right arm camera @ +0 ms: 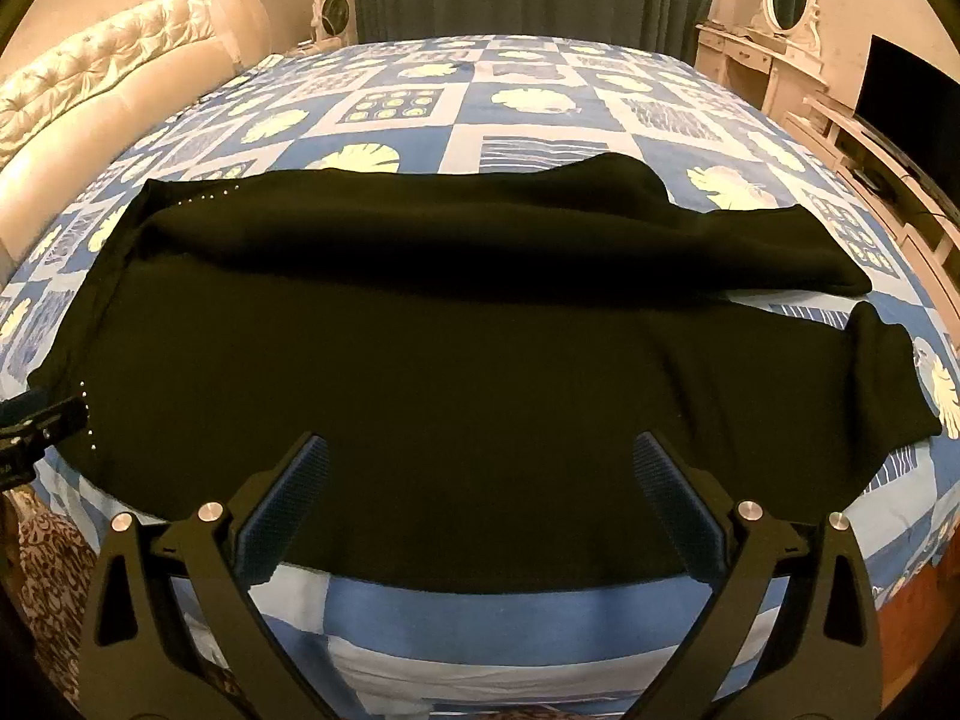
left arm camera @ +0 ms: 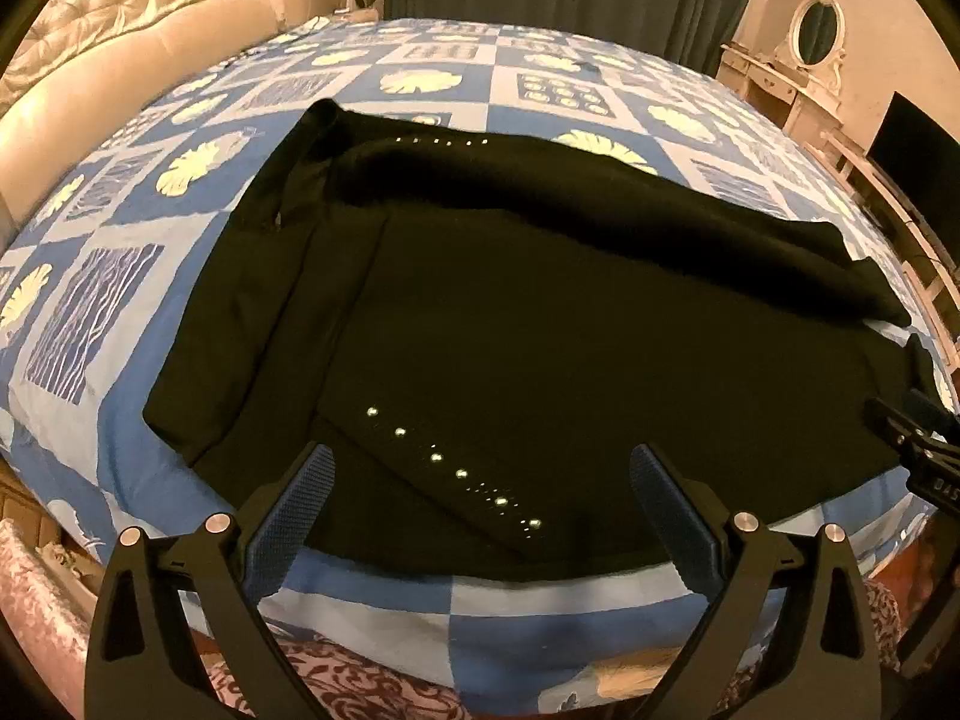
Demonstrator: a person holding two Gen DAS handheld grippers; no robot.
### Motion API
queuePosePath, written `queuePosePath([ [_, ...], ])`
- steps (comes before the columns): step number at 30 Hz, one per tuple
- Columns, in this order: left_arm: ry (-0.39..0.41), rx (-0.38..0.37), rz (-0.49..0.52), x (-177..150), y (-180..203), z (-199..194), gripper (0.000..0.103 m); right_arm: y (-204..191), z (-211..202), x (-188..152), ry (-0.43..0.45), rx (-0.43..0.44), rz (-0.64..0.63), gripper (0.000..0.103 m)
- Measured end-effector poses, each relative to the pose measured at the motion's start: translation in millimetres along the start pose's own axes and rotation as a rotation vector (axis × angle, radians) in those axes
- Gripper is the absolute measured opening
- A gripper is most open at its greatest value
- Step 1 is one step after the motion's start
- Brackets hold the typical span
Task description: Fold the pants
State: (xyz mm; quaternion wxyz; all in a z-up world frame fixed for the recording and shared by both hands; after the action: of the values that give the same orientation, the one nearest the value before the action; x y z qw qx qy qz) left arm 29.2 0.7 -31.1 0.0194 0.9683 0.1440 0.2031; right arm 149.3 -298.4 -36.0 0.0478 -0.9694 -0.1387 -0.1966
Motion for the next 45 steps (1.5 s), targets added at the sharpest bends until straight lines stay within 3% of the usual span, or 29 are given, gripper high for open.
queuePosePath([
  [5,-0.113,-0.111,-0.023,12.3,-14.8,6.7,0.098,2.6,-0.3,1.0,-0.015,0.027,0.022,0.101],
  [10,-0.102,-0.35,-0.069,64.4,-61.8,-10.3,0.098,4.0,-11.4,12.5,-0.002,0.077,0.048,0.101],
  [19,-0.064,-0.42,-0.094,196.2,-159.0,12.1,0.098,25.5,-19.6,88.5,0.078,0.226,0.123,0.101],
  [22,-0.064,-0.399,-0.109,226.0,-179.5,38.3,0.098,33.6,-5.3,107.5,0.06,0.242,0.169,0.101],
  [24,-0.091,-0.425,-0.12,241.0,-187.4,58.1,0.098,37.9,6.4,117.7,0.037,0.266,0.205,0.101],
  [28,-0.142,-0.451,-0.086,255.0,-178.6,81.7,0.098,41.1,25.5,128.8,0.006,0.307,0.25,0.101],
  [33,-0.216,-0.37,-0.012,259.0,-164.7,107.0,0.098,35.4,41.9,136.4,-0.018,0.333,0.259,0.101],
  [37,-0.247,-0.306,-0.014,259.1,-166.3,124.0,0.098,28.3,52.5,138.8,-0.048,0.347,0.246,0.101],
  [41,-0.25,-0.309,-0.009,257.9,-168.7,130.0,0.098,22.9,58.7,149.0,-0.074,0.396,0.211,0.101],
  [45,-0.25,-0.233,0.072,252.8,-157.0,131.4,0.098,19.4,66.9,170.1,-0.088,0.423,0.158,0.101],
])
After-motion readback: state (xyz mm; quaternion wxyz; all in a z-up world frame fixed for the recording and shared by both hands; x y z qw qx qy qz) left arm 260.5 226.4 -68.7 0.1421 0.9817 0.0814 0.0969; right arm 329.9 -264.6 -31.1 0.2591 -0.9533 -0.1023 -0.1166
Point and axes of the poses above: each gripper's, at about its wrist camera, not at the fingertips, and z roughly the way its jaws point, y to its right, x to its top, the point moved 3 cm from there along z, roughly the way its jaws point, and after that the axes turned 11 degrees about -y, right-handed, at the moved point
